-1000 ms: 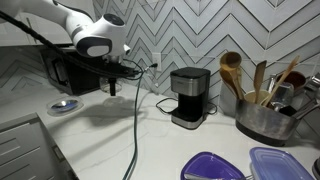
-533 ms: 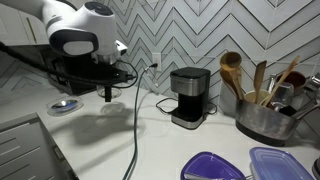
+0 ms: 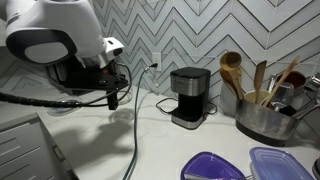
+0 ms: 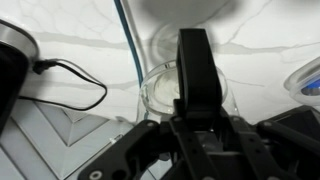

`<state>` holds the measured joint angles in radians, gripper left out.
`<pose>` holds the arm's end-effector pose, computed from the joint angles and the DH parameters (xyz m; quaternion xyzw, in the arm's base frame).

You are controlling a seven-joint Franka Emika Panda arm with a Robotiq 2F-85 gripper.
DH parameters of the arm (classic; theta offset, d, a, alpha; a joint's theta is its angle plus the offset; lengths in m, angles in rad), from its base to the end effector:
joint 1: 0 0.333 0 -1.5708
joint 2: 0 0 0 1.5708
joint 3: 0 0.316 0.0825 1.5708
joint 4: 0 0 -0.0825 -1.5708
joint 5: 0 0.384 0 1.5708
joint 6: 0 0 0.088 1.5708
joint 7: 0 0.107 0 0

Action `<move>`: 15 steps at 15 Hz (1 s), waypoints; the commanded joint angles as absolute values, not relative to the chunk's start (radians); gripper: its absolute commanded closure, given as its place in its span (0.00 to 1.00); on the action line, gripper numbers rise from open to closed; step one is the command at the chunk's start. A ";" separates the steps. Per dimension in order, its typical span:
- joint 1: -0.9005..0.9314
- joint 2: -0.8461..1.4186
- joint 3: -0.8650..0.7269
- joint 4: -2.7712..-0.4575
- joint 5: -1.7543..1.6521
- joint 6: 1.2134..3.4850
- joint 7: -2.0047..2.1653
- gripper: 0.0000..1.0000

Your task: Pick up the carafe and slot it onto the coffee drip pan of the coffee machine

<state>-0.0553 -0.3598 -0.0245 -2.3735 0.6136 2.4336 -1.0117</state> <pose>0.4710 -0.0368 0.5064 -0.9147 -0.2545 -0.2956 0.1060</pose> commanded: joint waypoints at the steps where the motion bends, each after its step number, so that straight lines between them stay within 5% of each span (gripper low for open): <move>1: -0.058 -0.437 -0.055 -2.448 0.464 2.522 -0.867 0.93; 8: -0.012 -0.454 -0.198 -2.458 0.369 2.560 -0.844 0.93; 9: -0.014 -0.415 -0.183 -2.425 0.345 2.526 -0.794 0.70; 15: 0.001 -0.421 -0.210 -2.428 0.349 2.536 -0.816 0.70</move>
